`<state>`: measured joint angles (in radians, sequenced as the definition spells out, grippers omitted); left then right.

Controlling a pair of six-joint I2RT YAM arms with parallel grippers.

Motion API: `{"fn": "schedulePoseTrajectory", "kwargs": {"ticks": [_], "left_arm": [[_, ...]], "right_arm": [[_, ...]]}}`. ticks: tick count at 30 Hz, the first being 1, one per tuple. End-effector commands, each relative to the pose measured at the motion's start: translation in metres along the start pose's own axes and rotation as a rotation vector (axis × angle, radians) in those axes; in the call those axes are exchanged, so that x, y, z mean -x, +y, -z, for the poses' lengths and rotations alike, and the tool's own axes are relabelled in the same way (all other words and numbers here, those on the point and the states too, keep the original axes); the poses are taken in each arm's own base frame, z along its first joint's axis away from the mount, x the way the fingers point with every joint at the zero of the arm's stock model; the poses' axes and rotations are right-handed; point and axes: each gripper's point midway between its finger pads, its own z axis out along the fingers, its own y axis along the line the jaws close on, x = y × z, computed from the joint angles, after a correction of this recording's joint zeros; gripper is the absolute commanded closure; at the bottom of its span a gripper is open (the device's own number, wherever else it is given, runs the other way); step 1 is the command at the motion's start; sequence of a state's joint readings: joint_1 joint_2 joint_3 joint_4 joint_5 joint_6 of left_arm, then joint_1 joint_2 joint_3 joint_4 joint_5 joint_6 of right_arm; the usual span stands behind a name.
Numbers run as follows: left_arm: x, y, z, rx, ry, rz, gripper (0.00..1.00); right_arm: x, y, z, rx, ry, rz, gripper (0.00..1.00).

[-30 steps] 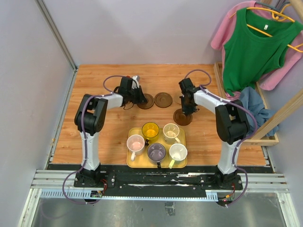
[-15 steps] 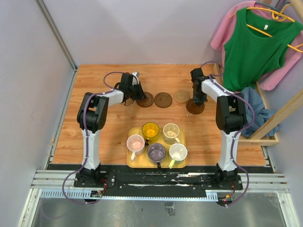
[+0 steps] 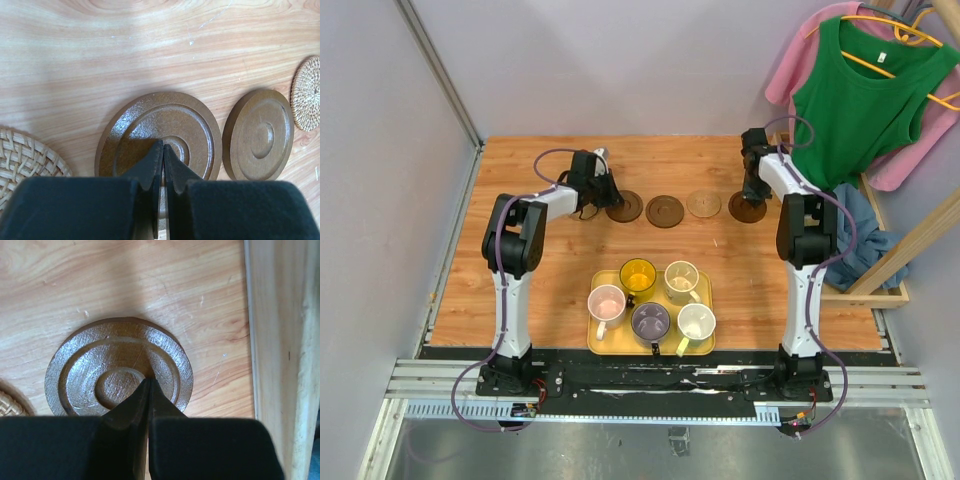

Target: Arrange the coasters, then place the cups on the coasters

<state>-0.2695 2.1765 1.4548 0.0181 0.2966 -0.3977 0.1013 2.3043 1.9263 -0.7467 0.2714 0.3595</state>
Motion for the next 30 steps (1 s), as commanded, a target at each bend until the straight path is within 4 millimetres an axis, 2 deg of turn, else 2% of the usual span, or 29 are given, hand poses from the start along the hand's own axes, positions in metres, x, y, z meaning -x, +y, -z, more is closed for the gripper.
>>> {"fn": "schedulePoseTrajectory", "kwargs": {"ticks": [1,4,8,13,16,19,21,24,30], "left_arm": [[0.004,0.005,-0.005,0.005,0.004,-0.009,0.92],[0.005,0.001,-0.003,-0.018,0.005,-0.016,0.92],[0.016,-0.012,0.007,-0.056,-0.027,-0.033,0.92],[0.040,-0.035,0.031,-0.109,-0.088,-0.088,0.92],[0.057,-0.052,0.049,-0.148,-0.137,-0.117,0.91],[0.062,-0.067,0.062,-0.186,-0.168,-0.143,0.91],[0.058,-0.077,0.063,-0.206,-0.172,-0.165,0.91],[0.039,-0.089,0.051,-0.240,-0.124,-0.189,0.92],[-0.003,-0.115,0.023,-0.306,-0.012,-0.232,0.95]], "right_arm": [[-0.014,-0.003,-0.021,-0.005,0.064,0.004,0.99],[-0.011,0.002,-0.021,0.023,0.051,0.011,0.99],[-0.001,0.010,-0.008,0.091,-0.005,0.002,0.99],[0.020,0.012,0.029,0.149,-0.130,0.008,0.88],[0.025,0.014,0.053,0.177,-0.192,0.018,0.85],[0.029,0.026,0.076,0.240,-0.255,0.033,0.82],[0.028,0.040,0.082,0.299,-0.277,0.046,0.81],[0.029,0.062,0.089,0.379,-0.291,0.076,0.82],[0.023,0.103,0.083,0.446,-0.267,0.166,0.96]]}}
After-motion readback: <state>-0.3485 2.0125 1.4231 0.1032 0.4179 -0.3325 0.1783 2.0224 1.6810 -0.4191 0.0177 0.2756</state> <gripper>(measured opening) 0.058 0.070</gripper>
